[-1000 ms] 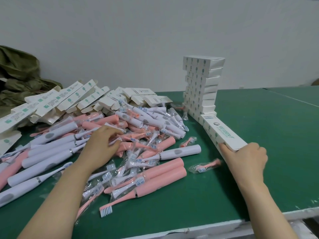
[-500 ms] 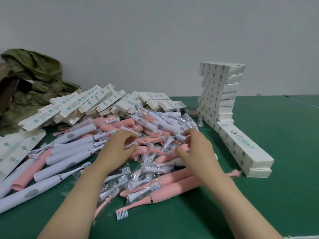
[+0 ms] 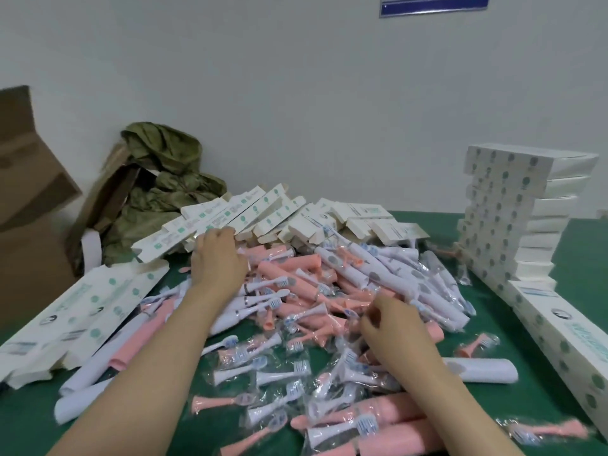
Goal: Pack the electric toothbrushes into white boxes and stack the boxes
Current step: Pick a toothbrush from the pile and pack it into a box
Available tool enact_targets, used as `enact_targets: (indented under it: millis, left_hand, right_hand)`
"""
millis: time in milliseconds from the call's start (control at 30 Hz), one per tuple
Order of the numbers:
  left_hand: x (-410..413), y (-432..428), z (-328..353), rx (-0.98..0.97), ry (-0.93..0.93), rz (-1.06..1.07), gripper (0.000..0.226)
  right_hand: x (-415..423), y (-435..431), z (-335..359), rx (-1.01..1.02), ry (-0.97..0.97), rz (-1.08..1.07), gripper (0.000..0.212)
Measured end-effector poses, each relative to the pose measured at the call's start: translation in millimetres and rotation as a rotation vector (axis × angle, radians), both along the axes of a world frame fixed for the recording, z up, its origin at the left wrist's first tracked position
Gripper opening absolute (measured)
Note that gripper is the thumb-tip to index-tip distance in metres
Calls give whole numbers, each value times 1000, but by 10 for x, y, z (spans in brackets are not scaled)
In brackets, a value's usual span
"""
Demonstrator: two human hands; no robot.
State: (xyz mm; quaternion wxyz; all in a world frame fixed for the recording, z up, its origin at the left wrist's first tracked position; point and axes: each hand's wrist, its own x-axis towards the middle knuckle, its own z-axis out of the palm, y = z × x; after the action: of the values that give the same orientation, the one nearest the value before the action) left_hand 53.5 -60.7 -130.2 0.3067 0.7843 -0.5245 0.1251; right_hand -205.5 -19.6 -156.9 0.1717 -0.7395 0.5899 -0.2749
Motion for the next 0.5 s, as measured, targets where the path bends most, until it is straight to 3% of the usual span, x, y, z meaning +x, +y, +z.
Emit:
enact_targets:
  millis: [100, 233, 367, 500]
  left_hand:
    - [97, 16, 60, 90, -106, 141, 52]
    - [513, 293, 68, 239, -94, 444, 82]
    - [892, 566, 49, 449, 58, 596, 104]
    - [1040, 707, -6, 624, 236, 624, 118]
  right_hand:
    - [-146, -35, 11, 22, 17, -47, 14]
    - [-52, -63, 94, 10, 83, -33, 17]
    - [94, -67, 54, 15, 114, -8, 21]
    - [52, -37, 38, 35, 1, 11, 22]
